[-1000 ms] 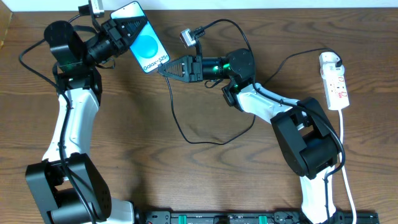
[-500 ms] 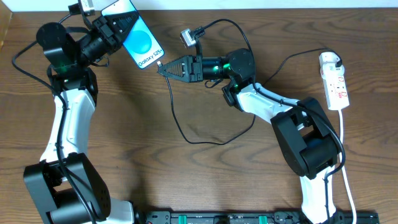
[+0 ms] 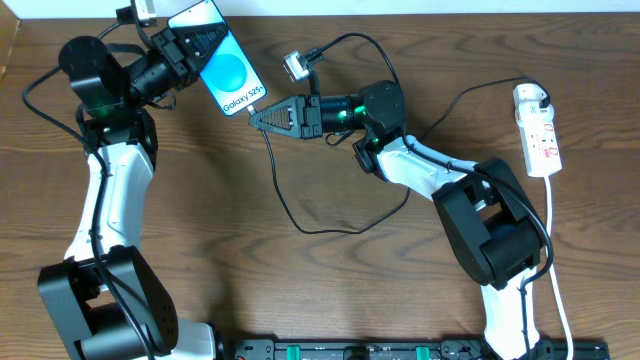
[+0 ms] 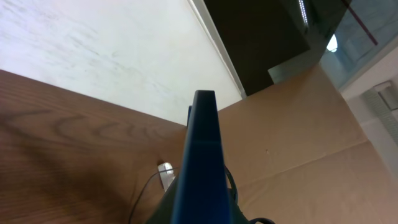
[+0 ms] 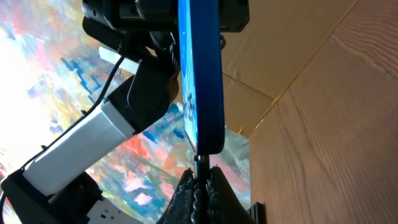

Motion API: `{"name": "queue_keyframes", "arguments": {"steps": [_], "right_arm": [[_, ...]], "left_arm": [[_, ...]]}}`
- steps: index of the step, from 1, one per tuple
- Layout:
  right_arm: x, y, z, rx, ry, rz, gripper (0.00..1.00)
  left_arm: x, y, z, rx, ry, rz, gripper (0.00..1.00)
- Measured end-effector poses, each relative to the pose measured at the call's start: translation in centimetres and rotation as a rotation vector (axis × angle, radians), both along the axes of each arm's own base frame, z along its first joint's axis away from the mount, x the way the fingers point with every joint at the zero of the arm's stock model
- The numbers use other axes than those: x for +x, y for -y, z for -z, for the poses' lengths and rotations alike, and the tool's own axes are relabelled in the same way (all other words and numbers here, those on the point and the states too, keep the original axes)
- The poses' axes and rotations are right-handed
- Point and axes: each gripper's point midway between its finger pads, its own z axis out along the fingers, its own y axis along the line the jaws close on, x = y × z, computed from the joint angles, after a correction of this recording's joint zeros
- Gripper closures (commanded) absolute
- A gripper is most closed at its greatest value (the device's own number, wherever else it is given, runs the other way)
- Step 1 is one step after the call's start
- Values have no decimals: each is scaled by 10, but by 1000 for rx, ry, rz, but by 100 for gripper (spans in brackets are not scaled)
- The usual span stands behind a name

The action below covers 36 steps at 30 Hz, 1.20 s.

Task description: Plug charger to phone and switch on socket

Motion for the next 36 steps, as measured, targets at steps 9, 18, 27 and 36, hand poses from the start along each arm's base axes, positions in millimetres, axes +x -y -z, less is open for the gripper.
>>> {"name": "queue_keyframes", "arguments": {"steps": [9,18,27,36], "right_arm": [[-3,0,1,-7,4,-17,99],[-2,0,1,-5,3,-13,99],[-2,0,1,-5,3,-12,99],[-2,0,1,-5,4,-13,99]], "left_arm": [[-3,6,0,1,1,25,93],[-6,11,0,16,19,54,93],[-2,9,0,16,21,24,92],[4,4,0,13,18,-20,93]]}}
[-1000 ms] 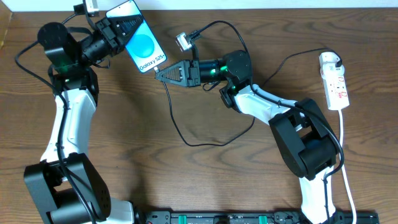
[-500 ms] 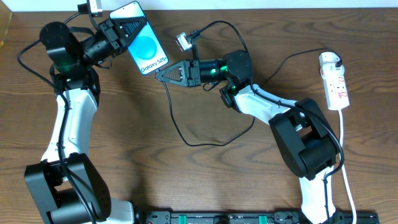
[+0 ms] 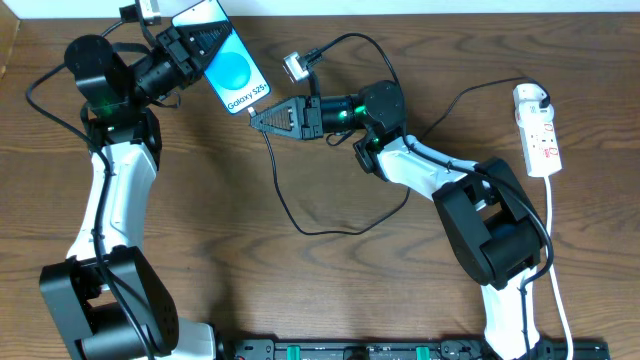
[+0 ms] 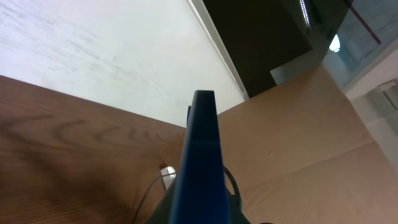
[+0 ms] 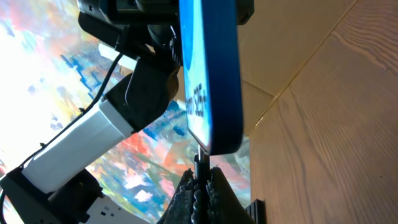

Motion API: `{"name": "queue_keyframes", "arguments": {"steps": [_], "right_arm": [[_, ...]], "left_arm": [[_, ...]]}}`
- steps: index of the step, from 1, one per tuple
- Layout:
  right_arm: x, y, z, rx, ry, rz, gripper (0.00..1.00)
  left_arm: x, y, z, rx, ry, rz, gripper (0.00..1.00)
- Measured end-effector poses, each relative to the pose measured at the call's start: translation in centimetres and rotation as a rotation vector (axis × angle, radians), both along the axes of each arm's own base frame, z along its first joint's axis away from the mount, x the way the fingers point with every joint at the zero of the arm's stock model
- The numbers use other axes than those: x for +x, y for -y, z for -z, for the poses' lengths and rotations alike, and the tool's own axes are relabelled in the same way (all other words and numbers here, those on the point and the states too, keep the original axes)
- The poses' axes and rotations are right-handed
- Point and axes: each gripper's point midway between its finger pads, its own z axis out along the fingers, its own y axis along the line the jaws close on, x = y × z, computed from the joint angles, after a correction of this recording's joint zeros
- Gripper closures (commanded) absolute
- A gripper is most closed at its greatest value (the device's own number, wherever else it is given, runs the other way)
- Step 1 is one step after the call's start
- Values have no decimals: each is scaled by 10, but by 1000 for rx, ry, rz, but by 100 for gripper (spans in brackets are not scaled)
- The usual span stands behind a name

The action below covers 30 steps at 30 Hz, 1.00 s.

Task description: Plug charger to phone and switch on socket

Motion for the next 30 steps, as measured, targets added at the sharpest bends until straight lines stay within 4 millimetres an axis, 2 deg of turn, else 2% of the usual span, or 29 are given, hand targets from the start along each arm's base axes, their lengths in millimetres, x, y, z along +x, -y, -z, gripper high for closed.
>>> {"name": "queue_keyframes", "arguments": {"steps": [17,30], "right_arm": [[-2,0,1,-4,3,-10,99],[0,2,1,-4,3,-5,99]], "left_arm": [[-6,4,0,7,7,41,93],[-9,-3,0,17,18,54,93]]}}
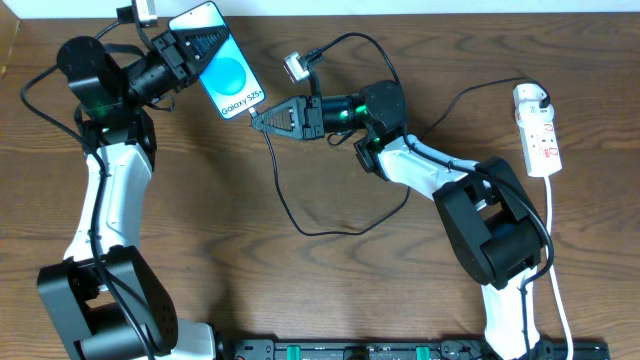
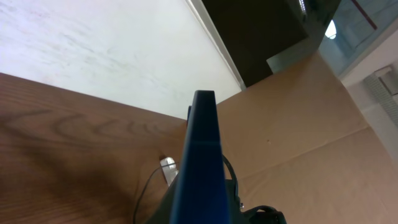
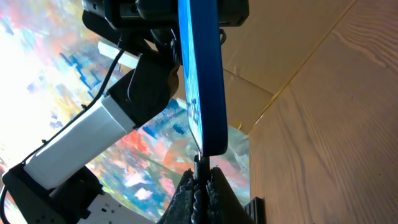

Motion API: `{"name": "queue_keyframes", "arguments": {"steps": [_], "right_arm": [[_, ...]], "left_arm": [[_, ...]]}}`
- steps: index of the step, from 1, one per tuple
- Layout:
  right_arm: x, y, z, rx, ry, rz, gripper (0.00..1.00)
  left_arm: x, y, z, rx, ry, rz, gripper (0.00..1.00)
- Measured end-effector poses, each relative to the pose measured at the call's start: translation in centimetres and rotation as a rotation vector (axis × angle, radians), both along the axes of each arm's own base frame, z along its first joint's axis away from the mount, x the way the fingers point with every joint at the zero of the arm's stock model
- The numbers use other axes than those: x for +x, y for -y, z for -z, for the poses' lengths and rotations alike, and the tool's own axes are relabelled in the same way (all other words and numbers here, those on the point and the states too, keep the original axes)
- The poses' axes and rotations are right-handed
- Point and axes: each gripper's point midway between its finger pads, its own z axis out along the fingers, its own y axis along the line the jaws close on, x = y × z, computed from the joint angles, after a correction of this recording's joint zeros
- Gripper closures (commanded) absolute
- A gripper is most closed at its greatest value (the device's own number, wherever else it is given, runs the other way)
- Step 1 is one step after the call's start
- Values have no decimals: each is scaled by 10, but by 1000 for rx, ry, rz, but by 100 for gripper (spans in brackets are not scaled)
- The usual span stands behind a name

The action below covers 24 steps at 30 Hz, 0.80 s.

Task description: Plug charger to phone and switch on socket

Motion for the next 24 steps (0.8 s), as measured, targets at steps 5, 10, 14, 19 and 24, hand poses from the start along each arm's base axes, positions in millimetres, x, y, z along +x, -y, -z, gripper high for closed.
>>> {"name": "queue_keyframes", "arguments": {"steps": [5,10,14,19,24], "right_arm": [[0,0,0,0,0,-1,99],[-2,0,1,-6,4,-14,99],[-4,1,2,-9,6,-23,99],[-5,1,2,-10,7,-26,99],[-5,1,2,-10,7,-26,99]], "left_arm": [[0,0,0,0,0,2,93],[-1,6,0,0,1,14,93],[-1,11,0,0,3,22,92],[-1,12,0,1,3,24,92],[-1,12,0,3,6,24,93]]}}
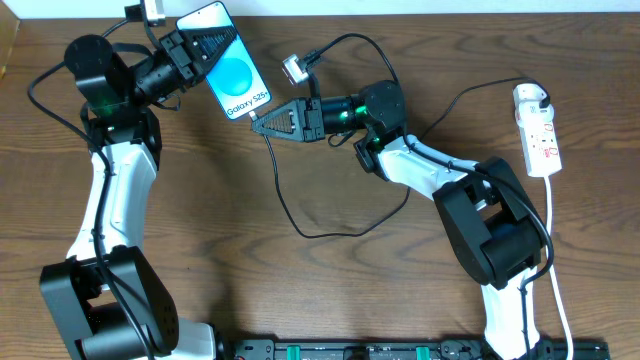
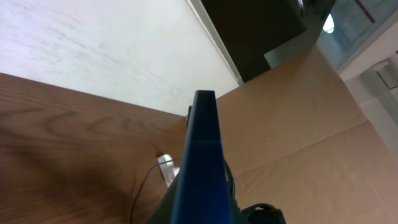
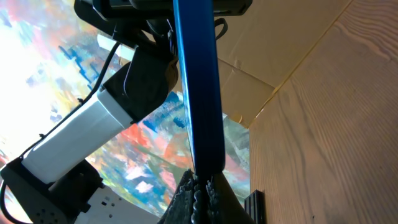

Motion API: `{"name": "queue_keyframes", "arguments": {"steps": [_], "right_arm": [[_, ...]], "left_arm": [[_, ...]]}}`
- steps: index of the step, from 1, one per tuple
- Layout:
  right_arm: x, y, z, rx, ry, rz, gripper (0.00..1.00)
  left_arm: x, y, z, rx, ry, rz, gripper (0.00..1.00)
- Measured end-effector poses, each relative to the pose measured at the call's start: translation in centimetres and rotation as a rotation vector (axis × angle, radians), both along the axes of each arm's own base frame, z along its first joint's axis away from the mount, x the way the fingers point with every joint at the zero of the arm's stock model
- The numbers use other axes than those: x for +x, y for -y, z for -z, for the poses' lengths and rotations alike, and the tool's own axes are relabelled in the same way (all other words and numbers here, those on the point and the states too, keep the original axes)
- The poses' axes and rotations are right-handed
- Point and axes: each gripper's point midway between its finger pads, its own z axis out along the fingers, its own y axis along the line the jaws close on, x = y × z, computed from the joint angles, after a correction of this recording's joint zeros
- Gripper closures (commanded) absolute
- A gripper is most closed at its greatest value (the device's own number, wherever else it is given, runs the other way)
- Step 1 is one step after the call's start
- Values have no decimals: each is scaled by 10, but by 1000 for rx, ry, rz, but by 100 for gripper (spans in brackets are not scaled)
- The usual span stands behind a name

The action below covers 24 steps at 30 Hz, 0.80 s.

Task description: Plug charger to phone and switch on socket

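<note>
My left gripper is shut on a blue phone, held raised at the back left with its lit screen facing up. In the left wrist view the phone shows edge-on between the fingers. My right gripper is shut on the black charger plug, whose tip meets the phone's lower edge; the plug itself is hidden there. Its black cable loops across the table. A white socket strip lies at the far right.
A silver USB end of the cable lies behind the right gripper. A white cable runs from the socket strip down the right side. Cardboard stands at the table's back edge.
The phone has shifted slightly right, toward the right gripper. The short stretch of plug seen below the phone's edge is gone, and the phone's edge now sits right at the fingertips.
Throughout, my left gripper held the phone raised and my right gripper held the plug just under its lower edge. The phone shifted slightly between moments, turning its face more or less toward the right wrist camera. Now its edge rests against the right fingertips.
</note>
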Motion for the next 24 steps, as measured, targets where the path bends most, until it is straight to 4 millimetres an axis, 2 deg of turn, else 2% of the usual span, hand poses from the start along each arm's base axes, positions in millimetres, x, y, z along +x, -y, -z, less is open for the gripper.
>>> {"name": "queue_keyframes", "arguments": {"steps": [24], "right_arm": [[0,0,0,0,0,0,99]], "left_arm": [[-1,0,0,13,18,4,93]]}}
